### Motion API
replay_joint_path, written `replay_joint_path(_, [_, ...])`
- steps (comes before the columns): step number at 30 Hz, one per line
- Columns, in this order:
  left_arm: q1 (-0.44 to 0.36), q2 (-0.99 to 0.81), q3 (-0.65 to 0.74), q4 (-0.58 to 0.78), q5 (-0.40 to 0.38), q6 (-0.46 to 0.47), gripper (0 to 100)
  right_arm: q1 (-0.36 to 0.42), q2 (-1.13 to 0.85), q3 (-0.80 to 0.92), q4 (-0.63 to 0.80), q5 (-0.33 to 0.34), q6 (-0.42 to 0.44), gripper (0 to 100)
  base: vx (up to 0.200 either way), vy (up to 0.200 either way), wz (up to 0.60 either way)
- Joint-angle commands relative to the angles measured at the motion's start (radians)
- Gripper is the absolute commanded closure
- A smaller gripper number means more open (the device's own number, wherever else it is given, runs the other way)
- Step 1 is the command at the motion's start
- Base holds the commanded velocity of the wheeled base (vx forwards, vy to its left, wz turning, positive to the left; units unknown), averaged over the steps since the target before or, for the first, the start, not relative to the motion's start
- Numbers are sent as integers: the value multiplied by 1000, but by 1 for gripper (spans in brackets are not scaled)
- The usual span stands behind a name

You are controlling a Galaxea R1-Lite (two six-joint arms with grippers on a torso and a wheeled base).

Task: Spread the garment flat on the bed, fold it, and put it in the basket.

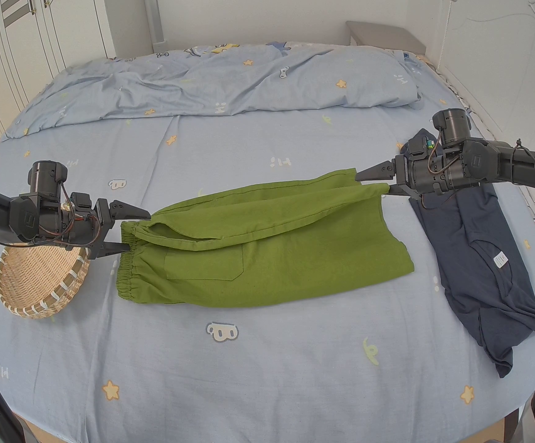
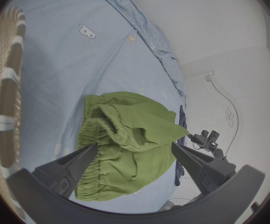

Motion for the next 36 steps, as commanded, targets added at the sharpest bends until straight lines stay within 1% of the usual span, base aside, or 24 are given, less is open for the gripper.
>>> replay_joint_path(1, [-47, -34, 5, -6, -1, -50, 0, 1, 6, 2, 1, 1, 1, 0, 0, 0, 0])
replay_joint_path(2, [-57, -28, 0, -9, 1, -64, 0, 1, 7, 2, 1, 1, 1, 0, 0, 0, 0])
replay_joint_path(5, [-63, -25, -7, -12, 1, -67, 0, 3, 9, 2, 2, 2, 1, 0, 0, 0, 0])
replay_joint_path(7, [-63, -1, -26, -42, 2, -76, 0, 3, 12, 4, 1, 2, 3, 0, 0, 0, 0])
replay_joint_path(11, [-58, 45, -66, -114, 13, -148, 0, 9, 21, 2, -1, 2, 3, 0, 0, 0, 0])
replay_joint_path(13, [-50, 87, -92, -194, 21, -196, 0, 10, 24, -2, -2, 2, 8, 0, 0, 0, 0])
replay_joint_path(14, [-50, 90, -92, -200, 21, -199, 0, 10, 24, -2, -2, 2, 8, 0, 0, 0, 0])
replay_joint_path(15, [-49, 111, -101, -266, 21, -253, 0, 12, 26, -4, -2, 2, 9, 0, 0, 0, 0])
replay_joint_path(16, [-49, 111, -101, -266, 21, -253, 0, 12, 26, -4, -2, 2, 9, 0, 0, 0, 0])
replay_joint_path(17, [-55, 114, -98, -328, 22, -297, 0, 15, 27, -5, -4, 2, 9, 0, 0, 0, 0])
replay_joint_path(18, [-53, 120, -101, -352, 27, -311, 0, 16, 27, -4, -4, 2, 11, 0, 0, 0, 0])
replay_joint_path(21, [-50, 156, -119, -406, 56, -328, 0, 15, 29, -2, -4, 1, 11, 0, 0, 0, 0])
replay_joint_path(28, [-44, 205, -170, -414, 76, -333, 0, 7, 24, 25, -2, 1, 11, 0, 0, 0, 0])
replay_joint_path(30, [-43, 206, -184, -414, 108, -333, 0, 4, 17, 41, -2, 1, 9, 0, 0, 0, 0])
replay_joint_path(31, [-43, 206, -184, -414, 108, -333, 0, 4, 17, 41, -2, 1, 9, 0, 0, 0, 0])
replay_joint_path(32, [-43, 205, -189, -414, 128, -333, 0, 3, 3, 65, -10, 1, 9, 0, 0, 0, 0])
replay_joint_path(34, [-43, 205, -189, -414, 128, -334, 0, 3, 0, 70, -11, 1, 9, 0, 0, 0, 0])
replay_joint_path(36, [-52, 189, -165, -414, 127, -333, 0, -7, -36, 127, -51, 1, 11, 0, 0, 0, 0])
